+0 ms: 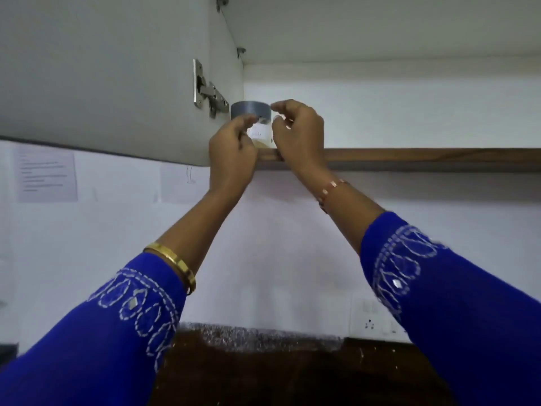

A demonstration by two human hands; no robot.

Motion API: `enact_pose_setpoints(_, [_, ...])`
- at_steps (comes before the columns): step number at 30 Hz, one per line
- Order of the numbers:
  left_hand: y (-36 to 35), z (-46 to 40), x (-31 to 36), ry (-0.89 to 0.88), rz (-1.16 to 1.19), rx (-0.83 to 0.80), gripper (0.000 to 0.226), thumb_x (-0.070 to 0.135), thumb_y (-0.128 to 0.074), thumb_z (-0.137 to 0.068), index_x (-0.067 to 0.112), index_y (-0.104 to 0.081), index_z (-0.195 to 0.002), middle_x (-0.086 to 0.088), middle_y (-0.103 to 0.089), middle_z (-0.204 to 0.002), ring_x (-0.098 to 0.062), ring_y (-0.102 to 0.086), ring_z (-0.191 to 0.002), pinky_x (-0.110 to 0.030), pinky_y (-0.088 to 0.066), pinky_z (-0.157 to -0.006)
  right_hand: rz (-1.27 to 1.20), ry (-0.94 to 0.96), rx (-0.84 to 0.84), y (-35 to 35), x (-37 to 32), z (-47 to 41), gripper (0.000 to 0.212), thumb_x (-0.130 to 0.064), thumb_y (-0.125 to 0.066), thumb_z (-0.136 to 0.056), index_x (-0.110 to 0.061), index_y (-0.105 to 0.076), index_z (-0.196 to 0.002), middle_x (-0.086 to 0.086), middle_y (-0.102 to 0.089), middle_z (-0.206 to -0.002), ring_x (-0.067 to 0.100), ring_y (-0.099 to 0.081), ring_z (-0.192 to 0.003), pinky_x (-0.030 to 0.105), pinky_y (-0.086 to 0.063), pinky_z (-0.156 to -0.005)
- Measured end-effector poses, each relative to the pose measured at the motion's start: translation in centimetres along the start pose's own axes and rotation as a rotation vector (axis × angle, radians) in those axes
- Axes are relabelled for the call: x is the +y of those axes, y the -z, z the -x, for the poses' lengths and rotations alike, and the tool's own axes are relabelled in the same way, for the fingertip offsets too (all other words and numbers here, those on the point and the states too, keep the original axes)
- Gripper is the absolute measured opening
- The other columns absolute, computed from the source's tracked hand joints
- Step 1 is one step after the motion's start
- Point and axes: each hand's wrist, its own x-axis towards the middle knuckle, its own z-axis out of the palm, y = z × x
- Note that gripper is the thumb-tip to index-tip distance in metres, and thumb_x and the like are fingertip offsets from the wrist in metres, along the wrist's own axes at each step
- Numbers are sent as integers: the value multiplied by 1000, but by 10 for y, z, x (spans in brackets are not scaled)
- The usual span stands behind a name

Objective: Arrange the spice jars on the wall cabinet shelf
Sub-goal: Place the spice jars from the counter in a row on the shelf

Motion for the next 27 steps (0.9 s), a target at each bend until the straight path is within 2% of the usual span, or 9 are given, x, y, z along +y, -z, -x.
enact_pose_setpoints(4, [17, 53, 12, 55, 101, -13, 37, -7, -37, -86, 2, -64, -111, -3, -66, -106, -11, -59, -100, -7, -44, -87, -45, 83, 17, 24, -7, 68, 27, 2, -52, -85, 2, -67, -107, 16, -67, -108, 24, -62, -100, 26, -48, -88])
enact_pose_setpoints(8, [32, 110, 14, 173, 134, -45, 34, -5, -38, -91, 3, -63, -112, -2, -64, -105, -10, -59, -98, -14, -47, -90, 29, 122, -12, 41, -2, 141, 27, 1, -54, -85, 1, -68, -107, 14, -69, -108, 19, -62, -102, 14, -43, -90])
enact_pose_setpoints(10, [40, 139, 12, 249, 133, -53, 33, -3, -39, -92, 5, -63, -113, -1, -64, -106, -10, -59, -99, -15, -48, -92, 36, 47, -43, 44, 6, 179, 27, -4, -54, -87, -1, -67, -110, 12, -69, -111, 12, -59, -103, 12, -41, -91])
enact_pose_setpoints(15, [58, 218, -10, 516, 180, -103, 33, -5, -40, -90, 8, -64, -109, -3, -65, -104, -14, -61, -101, -24, -49, -95, -6, -288, -210, 46, 39, 284, 26, -5, -55, -89, -4, -66, -113, 10, -67, -114, 12, -58, -105, 19, -45, -92])
enact_pose_setpoints(17, [66, 251, -24, 619, 169, -115, 33, -5, -39, -90, 7, -64, -109, -4, -65, -104, -15, -61, -101, -27, -49, -95, 12, -412, -309, 48, 56, 327, 27, -4, -58, -88, -2, -65, -114, 12, -66, -113, 18, -61, -101, 26, -50, -89])
enact_pose_setpoints(19, [74, 285, -39, 711, 144, -142, 32, -5, -40, -90, 6, -63, -109, -6, -65, -104, -16, -61, -99, -30, -49, -93, 63, -524, -466, 50, 73, 368, 32, -7, -60, -87, -3, -61, -119, 12, -62, -118, 24, -60, -106, 33, -51, -93])
enact_pose_setpoints(22, [86, 336, -62, 879, 75, -210, 32, -4, -40, -90, 5, -62, -112, -13, -66, -109, -22, -61, -102, -34, -49, -92, 208, -683, -825, 50, 97, 421, 54, -18, -64, -86, -12, -45, -136, 8, -45, -138, 21, -44, -129, 31, -40, -106])
enact_pose_setpoints(24, [96, 366, -76, 1027, 42, -268, 30, -1, -43, -91, 4, -61, -115, -15, -65, -112, -24, -61, -104, -37, -50, -91, 292, -790, -1033, 48, 109, 447, 70, -23, -67, -84, -17, -32, -144, 7, -31, -147, 23, -35, -136, 35, -37, -108])
enact_pose_setpoints(27, [110, 404, -92, 1198, -2, -378, 28, 7, -46, -92, 8, -59, -118, -10, -63, -115, -17, -61, -98, -32, -53, -84, 403, -867, -1186, 41, 121, 471, 81, -28, -68, -82, -22, -22, -148, 8, -22, -152, 29, -28, -139, 43, -36, -110])
